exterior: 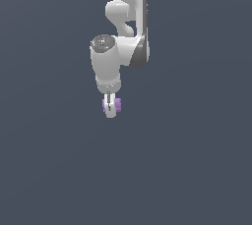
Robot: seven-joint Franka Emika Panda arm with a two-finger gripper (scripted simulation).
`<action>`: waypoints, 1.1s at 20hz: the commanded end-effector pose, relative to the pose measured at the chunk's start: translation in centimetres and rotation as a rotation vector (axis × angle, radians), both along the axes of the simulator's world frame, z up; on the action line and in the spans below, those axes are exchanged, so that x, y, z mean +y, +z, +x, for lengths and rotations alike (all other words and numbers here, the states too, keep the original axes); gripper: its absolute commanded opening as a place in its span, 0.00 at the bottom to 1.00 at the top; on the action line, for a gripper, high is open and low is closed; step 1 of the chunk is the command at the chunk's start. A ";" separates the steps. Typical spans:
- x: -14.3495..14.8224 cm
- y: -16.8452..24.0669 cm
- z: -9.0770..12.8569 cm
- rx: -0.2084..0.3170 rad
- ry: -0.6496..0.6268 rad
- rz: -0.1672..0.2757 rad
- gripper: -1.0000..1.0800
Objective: Pick up the object and move it to a goal position.
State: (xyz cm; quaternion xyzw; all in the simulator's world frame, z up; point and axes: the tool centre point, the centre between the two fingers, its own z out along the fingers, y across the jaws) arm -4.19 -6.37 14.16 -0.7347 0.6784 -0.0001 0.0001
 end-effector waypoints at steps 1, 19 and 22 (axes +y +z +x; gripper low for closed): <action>-1.2 2.5 0.3 0.000 -0.001 -0.001 0.00; -9.2 19.2 3.2 0.001 0.001 -0.001 0.00; -9.9 20.7 3.6 0.000 0.001 -0.001 0.00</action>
